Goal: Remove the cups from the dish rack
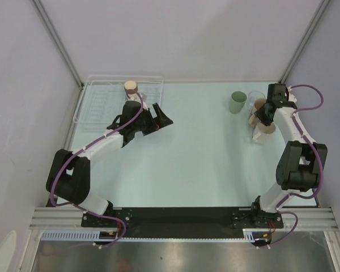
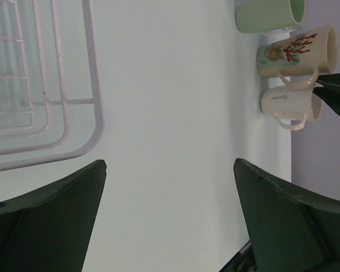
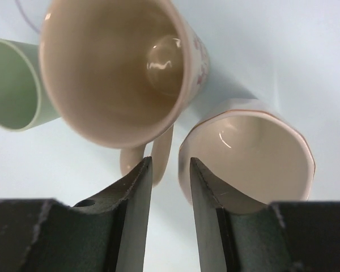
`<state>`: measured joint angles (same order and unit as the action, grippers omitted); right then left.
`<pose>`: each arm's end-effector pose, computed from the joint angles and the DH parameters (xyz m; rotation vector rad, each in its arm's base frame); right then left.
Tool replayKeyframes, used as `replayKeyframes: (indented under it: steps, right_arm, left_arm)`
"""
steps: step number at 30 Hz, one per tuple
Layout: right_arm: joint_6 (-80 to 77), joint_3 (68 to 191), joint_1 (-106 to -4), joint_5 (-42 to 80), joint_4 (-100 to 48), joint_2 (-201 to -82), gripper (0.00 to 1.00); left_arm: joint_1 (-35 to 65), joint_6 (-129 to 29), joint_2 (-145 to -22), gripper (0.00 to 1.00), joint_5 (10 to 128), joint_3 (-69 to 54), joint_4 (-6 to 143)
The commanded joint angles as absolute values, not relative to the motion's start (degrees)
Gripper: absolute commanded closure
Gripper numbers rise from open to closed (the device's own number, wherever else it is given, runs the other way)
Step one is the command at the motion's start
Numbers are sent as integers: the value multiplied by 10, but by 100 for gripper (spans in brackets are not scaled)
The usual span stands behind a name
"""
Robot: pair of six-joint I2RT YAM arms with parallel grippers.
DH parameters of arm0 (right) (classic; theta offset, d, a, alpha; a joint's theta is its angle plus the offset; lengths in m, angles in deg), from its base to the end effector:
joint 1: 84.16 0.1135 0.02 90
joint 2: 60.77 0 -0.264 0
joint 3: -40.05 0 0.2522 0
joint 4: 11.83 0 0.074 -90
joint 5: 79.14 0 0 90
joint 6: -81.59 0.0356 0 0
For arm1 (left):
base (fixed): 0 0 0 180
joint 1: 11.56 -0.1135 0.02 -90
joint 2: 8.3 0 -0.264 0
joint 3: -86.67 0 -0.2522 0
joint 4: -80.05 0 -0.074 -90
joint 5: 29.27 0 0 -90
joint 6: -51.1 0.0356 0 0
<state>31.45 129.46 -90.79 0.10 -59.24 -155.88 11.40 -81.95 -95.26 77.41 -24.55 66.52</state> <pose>0.3567 -0.0482 0.2642 1.0476 2.2420 0.0127 0.3068 -0.1411 0.2416 -0.2118 2.2522 -0.9620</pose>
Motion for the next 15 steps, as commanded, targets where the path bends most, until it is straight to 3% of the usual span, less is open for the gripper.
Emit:
replayKeyframes:
  steps: [1,15]
  right_arm:
    - [317,1320,-897,-7,-598,-1522,62]
    - [320,1310,-876,7,-628,-1417,62]
  left_arm:
    - [122,-814,-957,0,772,-215,676]
    - [130,-807,-952,0,758,-203,666]
